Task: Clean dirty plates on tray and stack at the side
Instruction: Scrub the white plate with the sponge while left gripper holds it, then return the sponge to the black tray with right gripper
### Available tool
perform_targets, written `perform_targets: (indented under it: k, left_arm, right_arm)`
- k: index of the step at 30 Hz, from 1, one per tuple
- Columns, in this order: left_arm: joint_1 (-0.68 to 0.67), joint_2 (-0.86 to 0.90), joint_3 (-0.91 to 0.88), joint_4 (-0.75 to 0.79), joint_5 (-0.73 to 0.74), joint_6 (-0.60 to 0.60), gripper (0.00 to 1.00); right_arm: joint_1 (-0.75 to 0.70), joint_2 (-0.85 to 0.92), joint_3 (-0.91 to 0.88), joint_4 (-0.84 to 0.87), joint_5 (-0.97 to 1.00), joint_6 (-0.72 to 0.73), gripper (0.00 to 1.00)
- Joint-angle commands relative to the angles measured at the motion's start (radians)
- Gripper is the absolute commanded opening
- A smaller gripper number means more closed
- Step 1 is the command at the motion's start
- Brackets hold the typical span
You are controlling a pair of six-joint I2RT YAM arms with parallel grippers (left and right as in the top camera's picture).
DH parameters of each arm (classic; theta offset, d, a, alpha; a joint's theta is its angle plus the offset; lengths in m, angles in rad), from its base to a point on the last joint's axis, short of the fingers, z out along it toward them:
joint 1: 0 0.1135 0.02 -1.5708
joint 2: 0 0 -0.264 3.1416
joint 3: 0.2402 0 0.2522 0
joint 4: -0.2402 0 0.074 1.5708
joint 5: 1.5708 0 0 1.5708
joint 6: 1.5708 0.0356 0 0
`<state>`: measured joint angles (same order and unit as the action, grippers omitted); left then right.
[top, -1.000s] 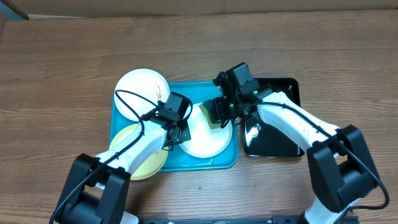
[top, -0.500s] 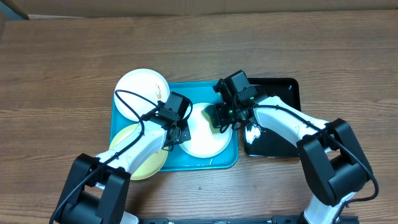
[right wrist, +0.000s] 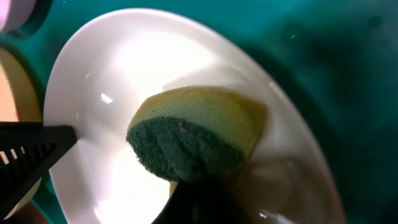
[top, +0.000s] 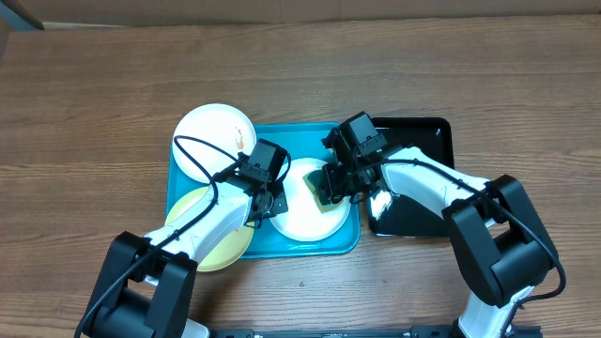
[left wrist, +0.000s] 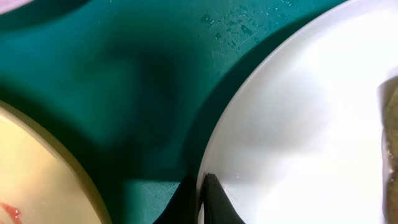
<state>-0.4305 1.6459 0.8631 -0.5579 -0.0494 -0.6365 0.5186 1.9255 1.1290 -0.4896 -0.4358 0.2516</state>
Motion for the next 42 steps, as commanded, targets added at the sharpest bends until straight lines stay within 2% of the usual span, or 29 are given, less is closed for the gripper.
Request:
perform_targets:
  k: [1, 6, 11, 20, 26, 29, 34, 37, 42]
  left_arm:
    - [-0.009, 0.028, -0.010, -0.002, 0.002, 0.008, 0.04]
    - [-0.009, 0.028, -0.010, -0.003, 0.002, 0.008, 0.04]
    - [-0.009, 0.028, -0.010, -0.007, -0.003, 0.008, 0.04]
    - [-0.008, 0.028, -0.010, -0.007, -0.005, 0.008, 0.04]
    - [-0.009, 0.028, -0.010, -0.008, -0.005, 0.008, 0.04]
    - [-0.009, 0.028, -0.010, -0.008, -0.005, 0.008, 0.04]
    - [-0.007, 0.027, 0.001, -0.007, -0.015, 0.042, 0.04]
    - [-0.006, 0.027, 0.049, -0.023, -0.023, 0.079, 0.04]
    - [-0.006, 0.027, 0.198, -0.159, -0.119, 0.092, 0.04]
  right_arm:
    - [0.061, 0.034, -0.031, 0.013, -0.037, 0.055, 0.04]
    - [0.112, 0.034, -0.031, 0.109, -0.027, 0.186, 0.04]
    - [0.097, 0.021, -0.010, 0.143, 0.014, 0.219, 0.04]
    - [-0.022, -0.144, 0.018, 0.066, -0.121, 0.207, 0.04]
    - [-0.115, -0.247, 0.018, -0.030, -0.126, 0.115, 0.04]
    - [-0.179, -0.268, 0.018, -0.125, -0.066, 0.080, 0.04]
    - [-0.309, -0.268, 0.016, -0.307, 0.185, 0.046, 0.04]
    - [-0.362, -0.268, 0.000, -0.322, 0.314, 0.046, 0.04]
    - [-0.412, -0.255, -0.023, -0.328, 0.413, 0.047, 0.04]
